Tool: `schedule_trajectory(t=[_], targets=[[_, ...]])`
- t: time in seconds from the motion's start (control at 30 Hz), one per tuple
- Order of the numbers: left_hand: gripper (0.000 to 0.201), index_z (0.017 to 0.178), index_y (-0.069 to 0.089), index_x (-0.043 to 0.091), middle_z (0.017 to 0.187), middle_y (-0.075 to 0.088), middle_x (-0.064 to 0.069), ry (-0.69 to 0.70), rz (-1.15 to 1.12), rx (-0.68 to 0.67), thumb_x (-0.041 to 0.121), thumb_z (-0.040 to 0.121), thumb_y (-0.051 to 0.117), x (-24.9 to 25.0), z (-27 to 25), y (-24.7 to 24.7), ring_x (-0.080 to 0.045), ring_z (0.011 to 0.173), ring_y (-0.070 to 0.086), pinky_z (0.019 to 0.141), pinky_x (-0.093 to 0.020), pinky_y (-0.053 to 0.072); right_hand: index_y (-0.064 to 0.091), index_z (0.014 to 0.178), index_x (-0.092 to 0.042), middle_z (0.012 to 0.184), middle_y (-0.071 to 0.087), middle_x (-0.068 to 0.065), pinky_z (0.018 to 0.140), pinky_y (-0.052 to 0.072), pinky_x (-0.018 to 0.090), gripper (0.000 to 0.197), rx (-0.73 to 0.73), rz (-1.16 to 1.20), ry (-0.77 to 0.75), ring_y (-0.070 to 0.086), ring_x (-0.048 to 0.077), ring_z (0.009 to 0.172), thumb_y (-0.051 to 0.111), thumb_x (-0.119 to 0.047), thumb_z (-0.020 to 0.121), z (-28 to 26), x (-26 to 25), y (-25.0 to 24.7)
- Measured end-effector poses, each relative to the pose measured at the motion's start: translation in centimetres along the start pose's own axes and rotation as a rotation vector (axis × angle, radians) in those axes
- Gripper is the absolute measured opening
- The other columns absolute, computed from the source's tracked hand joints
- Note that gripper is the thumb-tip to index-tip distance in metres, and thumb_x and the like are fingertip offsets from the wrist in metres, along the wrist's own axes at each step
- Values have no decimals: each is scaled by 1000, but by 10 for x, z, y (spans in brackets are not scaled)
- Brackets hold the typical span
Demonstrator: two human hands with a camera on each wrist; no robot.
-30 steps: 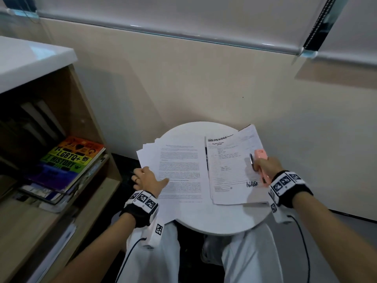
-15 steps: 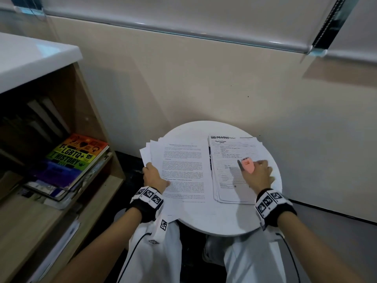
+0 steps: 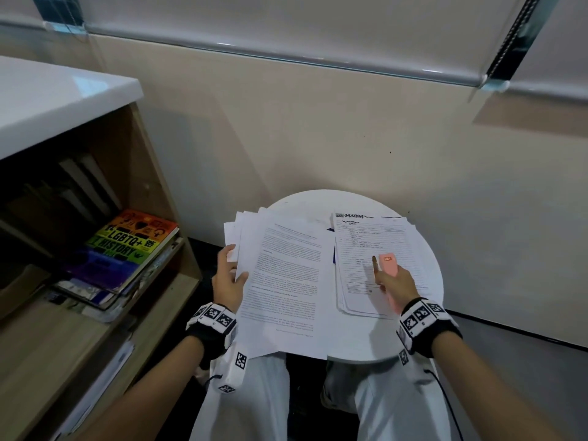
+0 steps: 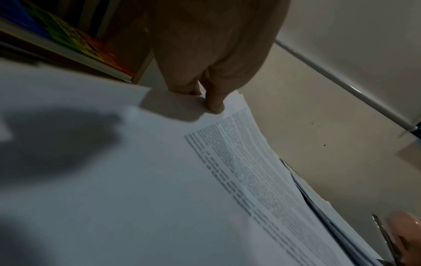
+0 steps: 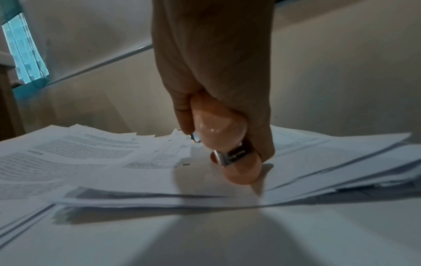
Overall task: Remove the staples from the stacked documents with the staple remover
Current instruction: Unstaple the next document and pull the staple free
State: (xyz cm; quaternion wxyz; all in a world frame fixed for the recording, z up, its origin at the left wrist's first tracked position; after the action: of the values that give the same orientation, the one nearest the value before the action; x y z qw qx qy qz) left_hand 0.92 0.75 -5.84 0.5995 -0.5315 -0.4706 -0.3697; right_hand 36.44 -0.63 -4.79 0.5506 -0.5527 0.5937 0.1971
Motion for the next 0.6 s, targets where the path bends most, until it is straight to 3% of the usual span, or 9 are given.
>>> schedule_trajectory(t=[0.07,0.13,0.2,0.3,0.4,0.53,0.6], targets=[[58,136,39,30,127,52,-13,-5,60,-61,-3,89,50,-3,3,0,-29,116,51,102,-45,44,54,68,-18,67,53,2,69,40,36,16,2,18,9,48,23,68,61,-27,57,0,0,0],[55,140,41,15,141,45,-14,-15,122,-98,-7,91,46,-1,6,2,-30,131,42,112,-43,34,53,69,-18,67,52,2,68,40,36,13,-3,3,5,48,22,66,63,-25,62,0,0,1],[52,143,37,5,148,37,-15,-63,228,-133,-5,93,46,4,12,6,-30,138,34,115,-39,29,54,71,-17,70,55,4,68,41,36,10,0,-31,-10,49,23,68,64,-21,69,1,2,2],[56,140,37,-1,145,39,-19,-192,282,-161,9,90,60,12,24,13,-33,134,38,110,-38,34,56,74,-18,76,58,7,68,42,34,11,8,-69,-20,51,24,70,66,-18,77,6,5,3],[61,131,45,-5,137,45,-21,-272,281,-85,15,80,74,13,33,19,-34,127,44,104,-37,39,56,76,-19,78,59,5,67,42,32,11,2,-96,-23,51,23,70,66,-18,81,6,5,6],[36,106,61,-10,121,55,-26,-207,357,6,12,80,73,6,42,25,-37,113,55,92,-36,43,55,81,-14,76,56,3,59,39,27,8,10,-155,-42,51,22,72,62,-12,83,2,-1,6],[22,92,65,-9,122,49,-26,-154,346,62,9,81,71,7,41,28,-38,109,52,90,-35,43,54,80,-14,75,55,3,57,38,26,9,6,-160,-45,51,22,72,61,-10,84,1,-2,5]])
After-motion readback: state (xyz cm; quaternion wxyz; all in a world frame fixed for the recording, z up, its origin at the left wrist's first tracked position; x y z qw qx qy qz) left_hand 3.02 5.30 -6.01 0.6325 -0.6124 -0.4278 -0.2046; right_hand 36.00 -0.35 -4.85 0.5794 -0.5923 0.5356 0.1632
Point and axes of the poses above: each hand's wrist, its own z-axis towards the middle knuckle, its own y-axis out of the palm, x = y × z, the point moved 1 cm from there along z, towards the middle knuckle
